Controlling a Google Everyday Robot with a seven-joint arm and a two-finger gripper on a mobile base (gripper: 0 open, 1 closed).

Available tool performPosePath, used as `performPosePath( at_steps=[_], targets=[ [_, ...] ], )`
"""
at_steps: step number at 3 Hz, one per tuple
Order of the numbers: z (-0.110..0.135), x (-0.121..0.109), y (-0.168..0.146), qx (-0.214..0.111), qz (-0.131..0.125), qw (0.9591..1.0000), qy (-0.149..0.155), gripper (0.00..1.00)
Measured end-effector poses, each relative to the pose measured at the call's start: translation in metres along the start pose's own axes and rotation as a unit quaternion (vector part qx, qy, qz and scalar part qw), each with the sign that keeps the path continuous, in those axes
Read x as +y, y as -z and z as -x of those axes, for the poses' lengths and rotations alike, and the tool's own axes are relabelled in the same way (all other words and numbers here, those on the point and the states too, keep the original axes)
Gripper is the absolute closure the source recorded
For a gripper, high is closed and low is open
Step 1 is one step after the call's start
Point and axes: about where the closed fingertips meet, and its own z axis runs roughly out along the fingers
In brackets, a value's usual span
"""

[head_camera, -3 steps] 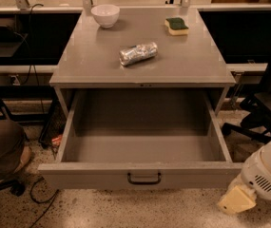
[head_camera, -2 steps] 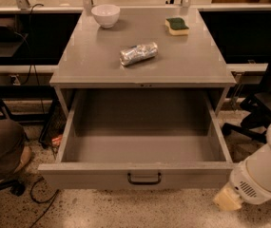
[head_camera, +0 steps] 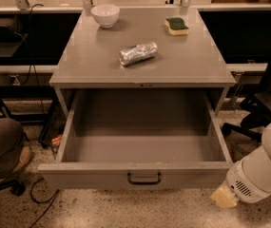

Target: Close top drawer

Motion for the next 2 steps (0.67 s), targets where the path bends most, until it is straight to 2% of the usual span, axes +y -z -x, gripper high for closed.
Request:
performPosePath(
  at_steps=[1,2],
  targets=[
    [0.017,-0.016,-0.011,-0.02,-0.006,0.9998,0.005,1.0],
    [0.049,-0.041,-0.024,-0.054,-0.018,0.9983,0.013,1.0]
  ],
)
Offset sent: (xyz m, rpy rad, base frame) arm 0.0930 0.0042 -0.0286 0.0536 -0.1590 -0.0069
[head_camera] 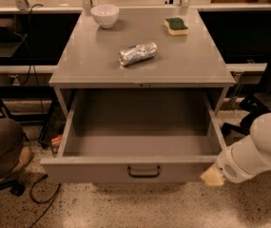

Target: Close top drawer

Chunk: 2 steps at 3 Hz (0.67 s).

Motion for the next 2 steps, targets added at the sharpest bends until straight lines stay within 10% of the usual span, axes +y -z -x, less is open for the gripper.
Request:
performPosePath(
  at_steps=[2],
  targets=[
    [0.051,-0.026,-0.021,-0.048,-0.004,0.9988,0.014,1.0]
  ],
)
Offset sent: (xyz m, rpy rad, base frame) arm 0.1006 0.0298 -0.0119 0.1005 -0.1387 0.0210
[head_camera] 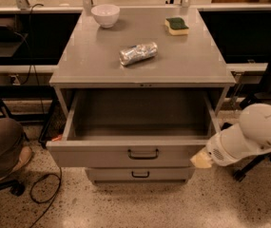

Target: Close top drawer

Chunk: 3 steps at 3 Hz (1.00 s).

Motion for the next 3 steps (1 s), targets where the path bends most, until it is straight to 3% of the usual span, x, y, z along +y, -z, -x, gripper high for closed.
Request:
performPosePath(
  at_steps=[2,3],
  targets=[
    [0.067,-0.032,-0.029,-0.052,0.022,0.9982,0.022,1.0],
    [0.067,-0.032,-0.029,-0.052,0.021,0.9982,0.022,1.0]
  ],
)
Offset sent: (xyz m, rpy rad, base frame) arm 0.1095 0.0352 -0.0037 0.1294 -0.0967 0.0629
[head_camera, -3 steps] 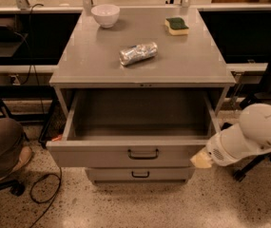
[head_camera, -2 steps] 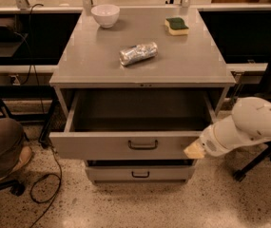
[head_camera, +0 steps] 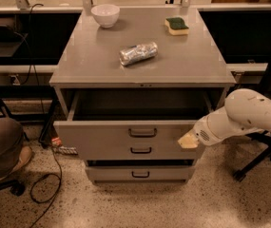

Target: Close top drawer

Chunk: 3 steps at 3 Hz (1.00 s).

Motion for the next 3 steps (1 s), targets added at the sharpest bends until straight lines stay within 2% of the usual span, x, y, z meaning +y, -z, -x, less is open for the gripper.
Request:
performPosePath(
  at_steps=[1,2,3],
  targets=[
    [0.0,-0.003,-0.001,-0.004,-0.006,1.0,-0.005,1.0],
    [0.005,-0.031,0.009,-0.034,-0.046,0.9982,-0.017,1.0],
    [0.02,-0.072,0.018,-0.083,-0.108,0.99,-0.037,1.0]
  ],
)
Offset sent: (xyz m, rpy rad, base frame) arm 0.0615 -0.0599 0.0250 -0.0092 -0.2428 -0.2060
